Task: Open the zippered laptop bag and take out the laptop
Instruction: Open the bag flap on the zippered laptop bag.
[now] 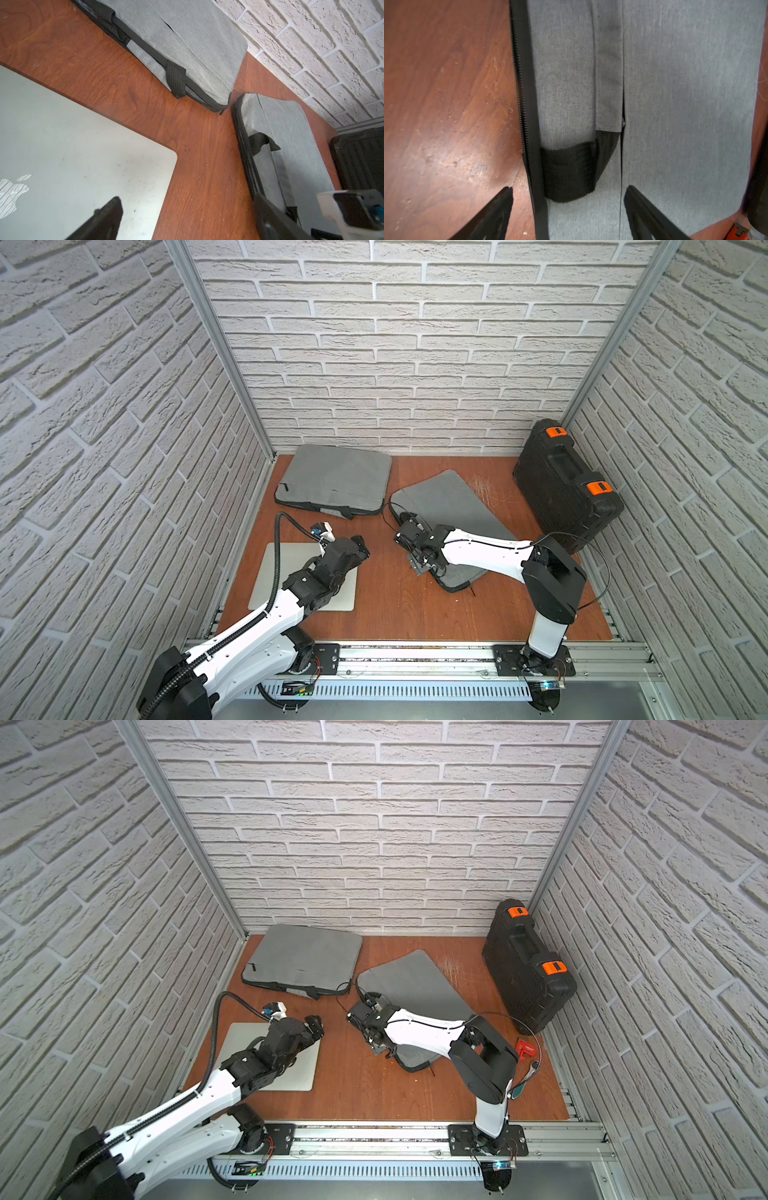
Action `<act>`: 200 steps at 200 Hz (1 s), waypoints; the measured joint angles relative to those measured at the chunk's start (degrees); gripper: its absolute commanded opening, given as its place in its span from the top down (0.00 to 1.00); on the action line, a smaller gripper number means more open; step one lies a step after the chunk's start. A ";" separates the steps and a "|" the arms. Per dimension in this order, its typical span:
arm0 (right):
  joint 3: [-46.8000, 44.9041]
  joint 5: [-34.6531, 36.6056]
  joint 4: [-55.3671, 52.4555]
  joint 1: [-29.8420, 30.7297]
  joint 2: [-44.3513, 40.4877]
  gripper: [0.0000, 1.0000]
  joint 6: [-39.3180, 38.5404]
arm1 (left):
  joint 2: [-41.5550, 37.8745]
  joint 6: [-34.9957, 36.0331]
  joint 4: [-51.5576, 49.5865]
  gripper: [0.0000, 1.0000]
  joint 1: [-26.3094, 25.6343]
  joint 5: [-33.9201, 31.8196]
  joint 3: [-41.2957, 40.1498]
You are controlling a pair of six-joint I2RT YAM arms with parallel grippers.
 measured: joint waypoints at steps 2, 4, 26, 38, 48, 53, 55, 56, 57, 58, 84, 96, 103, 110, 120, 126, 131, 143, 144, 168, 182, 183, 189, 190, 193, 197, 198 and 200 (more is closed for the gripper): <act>0.00 0.11 -0.04 0.00 0.15 0.15 0.02 | 0.02 -0.02 0.00 0.02 0.00 0.00 0.00; 0.00 0.22 -0.04 0.00 0.24 0.15 0.04 | 0.04 -0.04 -0.04 0.02 0.02 0.00 -0.02; -0.02 1.25 -0.39 0.00 1.20 0.18 0.57 | 0.44 -0.11 -0.31 0.02 0.07 0.02 -0.02; -0.02 1.79 -0.57 0.00 1.46 0.24 1.07 | 0.63 -0.13 -0.39 0.02 0.09 0.02 -0.02; -0.02 2.05 -0.68 0.00 1.55 0.31 1.25 | 0.76 -0.33 -0.44 0.02 0.13 0.04 -0.04; -0.02 2.21 -0.70 0.00 1.55 0.35 1.42 | 0.81 -0.37 -0.44 0.02 0.13 0.04 -0.04; -0.02 2.25 -0.74 0.00 1.55 0.36 1.33 | 0.83 -0.48 -0.44 0.02 0.15 0.04 -0.04; -0.02 2.29 -0.74 0.00 1.55 0.37 1.40 | 0.85 -0.48 -0.44 0.02 0.15 0.02 -0.04; -0.02 2.29 -0.72 0.00 1.55 0.37 1.53 | 0.85 -0.46 -0.44 0.02 0.15 0.02 -0.04; -0.02 2.29 -0.70 0.00 1.55 0.38 1.55 | 0.87 -0.46 -0.44 0.02 0.15 0.04 -0.04; -0.04 2.75 -0.63 -0.02 2.12 0.54 2.14 | 1.09 -0.59 -0.55 0.02 0.15 0.07 -0.20; -0.15 2.82 -0.39 -0.09 2.69 0.66 2.29 | 1.14 -0.70 -0.57 0.02 0.15 0.04 -0.22; -0.20 2.67 -0.24 -0.07 2.97 0.74 2.51 | 1.18 -0.72 -0.57 0.02 0.15 0.07 -0.24; -0.26 2.60 -0.11 -0.07 3.17 0.82 2.62 | 1.27 -0.74 -0.59 0.02 0.15 0.07 -0.24; -0.37 2.62 -0.02 -0.02 3.26 0.94 2.69 | 1.33 -0.76 -0.59 0.02 0.15 0.07 -0.24; -0.37 2.60 -0.02 0.07 3.26 0.94 2.86 | 1.36 -0.76 -0.61 0.02 0.15 0.07 -0.24; -0.37 2.60 0.00 0.07 3.26 0.94 2.80 | 1.38 -0.76 -0.59 0.02 0.15 0.07 -0.24; -0.37 2.58 0.02 0.04 3.26 0.94 2.93 | 1.38 -0.87 -0.59 0.02 0.17 0.07 -0.24; -0.37 2.58 0.02 0.02 3.26 0.94 2.91 | 1.38 -0.87 -0.59 0.02 0.17 0.07 -0.24; -0.98 2.23 0.42 0.02 2.10 0.94 2.95 | 1.51 -0.94 -0.48 0.02 0.26 0.44 -0.24; -1.40 1.81 0.48 -0.02 0.31 0.94 2.97 | 1.88 -0.92 -0.09 0.02 0.37 0.90 -0.24; -1.44 1.77 0.48 -0.02 0.11 0.94 2.95 | 1.90 -0.92 -0.04 0.02 0.37 0.92 -0.24; -1.57 1.62 0.39 -0.02 -0.96 0.94 2.97 | 2.16 -0.92 0.26 0.02 0.39 1.22 -0.26; -1.60 1.57 0.33 -0.02 -1.20 0.94 2.97 | 2.21 -0.92 0.35 0.02 0.42 1.31 -0.26; -1.64 1.51 0.26 -0.02 -1.75 0.94 2.97 | 2.34 -0.90 0.59 0.02 0.44 1.51 -0.26; -1.68 1.38 0.11 -0.02 -2.64 0.94 2.95 | 2.58 -0.85 1.03 0.02 0.50 1.86 -0.26; -1.68 1.33 0.09 -0.02 -2.78 0.94 2.97 | 2.64 -0.85 1.14 0.02 0.52 1.97 -0.26; -1.68 1.29 0.02 -0.04 -3.30 0.94 2.97 | 2.80 -0.79 1.42 0.02 0.55 2.19 -0.26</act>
